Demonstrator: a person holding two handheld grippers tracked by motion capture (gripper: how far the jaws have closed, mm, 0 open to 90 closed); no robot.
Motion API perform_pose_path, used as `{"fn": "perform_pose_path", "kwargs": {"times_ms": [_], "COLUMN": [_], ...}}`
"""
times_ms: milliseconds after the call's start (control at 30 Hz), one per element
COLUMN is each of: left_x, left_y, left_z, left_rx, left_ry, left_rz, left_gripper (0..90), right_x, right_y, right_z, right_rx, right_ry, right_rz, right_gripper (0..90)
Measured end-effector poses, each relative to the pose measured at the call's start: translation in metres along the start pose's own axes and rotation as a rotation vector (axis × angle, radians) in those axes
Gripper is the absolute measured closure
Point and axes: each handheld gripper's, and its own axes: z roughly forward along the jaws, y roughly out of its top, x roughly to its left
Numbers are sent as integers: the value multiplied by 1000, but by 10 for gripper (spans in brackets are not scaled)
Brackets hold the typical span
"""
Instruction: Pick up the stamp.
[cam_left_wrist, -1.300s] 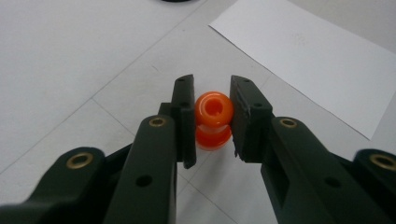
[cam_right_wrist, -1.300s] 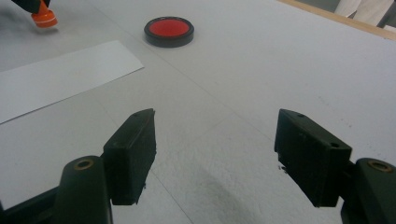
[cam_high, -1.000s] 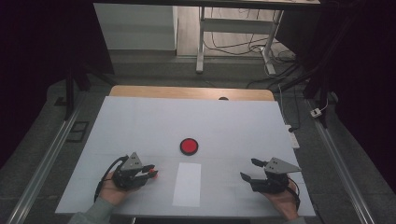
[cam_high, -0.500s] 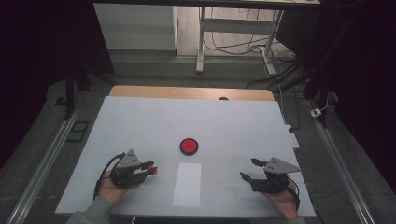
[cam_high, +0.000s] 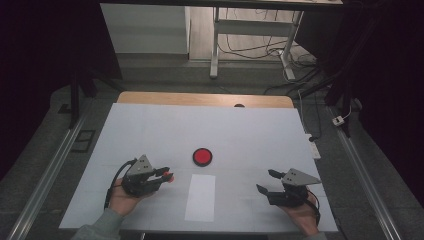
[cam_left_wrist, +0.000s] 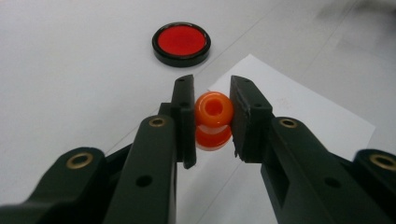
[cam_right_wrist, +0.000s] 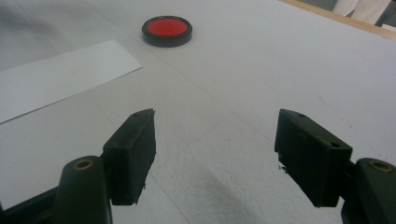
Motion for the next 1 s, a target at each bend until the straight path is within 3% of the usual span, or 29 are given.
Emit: {"fn": "perform_pose_path", "kwargs": {"times_ms": [233,433,1000], "left_x": [1,-2,-4], "left_y": [6,14,31], "left_z": [-1,4,14], "left_rx": [-21,-27,-68], "left_ry": [-1,-4,-49], "left_rz": [-8,10,18], "left_gripper": [720,720,720], "right_x": [-1,0,1], "right_y": [-1,0,-1], "right_z": [0,1,0], "right_rx": [-6,-2,-4], "right_ry": [9,12,1], "right_rz": [5,4,1], "right_gripper": [285,284,281]}}
